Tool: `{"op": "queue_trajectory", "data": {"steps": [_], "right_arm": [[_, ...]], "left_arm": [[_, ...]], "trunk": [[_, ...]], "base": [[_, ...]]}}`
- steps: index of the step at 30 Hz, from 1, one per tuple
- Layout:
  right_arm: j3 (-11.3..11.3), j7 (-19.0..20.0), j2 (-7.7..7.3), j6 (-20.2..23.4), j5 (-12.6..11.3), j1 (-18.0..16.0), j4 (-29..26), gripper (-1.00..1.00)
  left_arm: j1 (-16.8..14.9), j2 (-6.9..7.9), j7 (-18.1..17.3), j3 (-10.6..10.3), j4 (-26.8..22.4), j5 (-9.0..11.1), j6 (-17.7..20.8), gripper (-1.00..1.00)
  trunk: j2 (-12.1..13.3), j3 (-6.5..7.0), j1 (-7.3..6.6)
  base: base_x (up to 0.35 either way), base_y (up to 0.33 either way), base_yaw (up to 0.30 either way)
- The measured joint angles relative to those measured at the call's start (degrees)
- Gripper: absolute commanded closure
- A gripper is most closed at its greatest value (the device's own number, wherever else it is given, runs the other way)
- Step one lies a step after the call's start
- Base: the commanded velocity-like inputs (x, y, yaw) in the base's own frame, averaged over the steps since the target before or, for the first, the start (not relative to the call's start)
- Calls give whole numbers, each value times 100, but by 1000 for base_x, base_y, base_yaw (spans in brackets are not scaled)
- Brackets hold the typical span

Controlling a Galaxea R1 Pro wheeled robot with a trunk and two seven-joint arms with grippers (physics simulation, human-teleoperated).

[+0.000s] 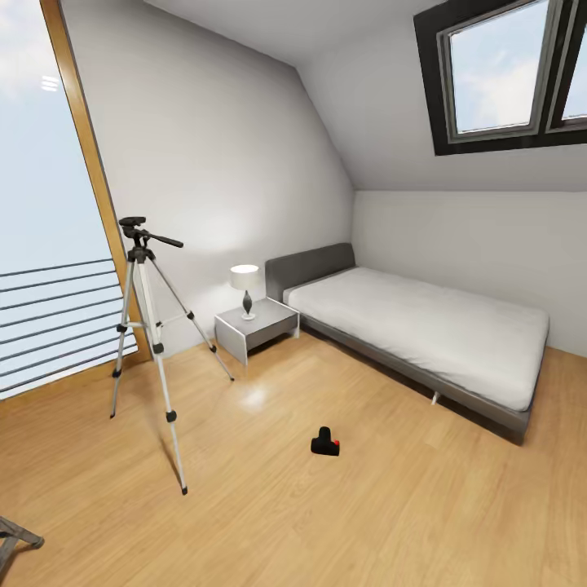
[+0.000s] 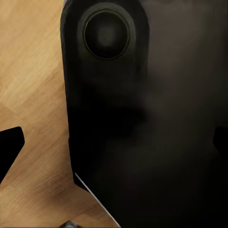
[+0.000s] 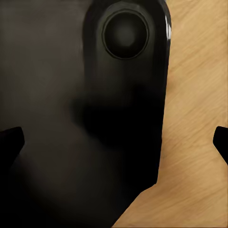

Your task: Attach the digital camera to the camera tripod in the bedroom.

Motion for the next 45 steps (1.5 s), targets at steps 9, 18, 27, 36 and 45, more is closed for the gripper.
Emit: {"op": "queue_trajectory", "data": {"steps": [9,18,27,36,45], "right_arm": [[32,22,-50,40,64,-9,9,-100],[22,17,-106,12,69,-9,9,-100],[-12,9,-111,8,58,-9,9,-100],[4,8,-112,8,58,-9,9,-100],[14,8,-113,8,63,-9,9,-100]], "left_arm": [[7,-14,40,40,-44,40,-34,-100],[7,-65,40,56,-161,62,-181,-100],[7,-69,40,56,-171,64,-198,-100],[7,-69,40,57,-172,70,-199,-100],[7,-69,40,57,-172,72,-199,-100]], "trunk": [[1,1,0],[1,1,0],[1,1,0],[0,1,-2],[0,1,-3]], "base": [[0,0,0],[0,0,0],[0,0,0],[102,0,0],[289,0,0]]}}
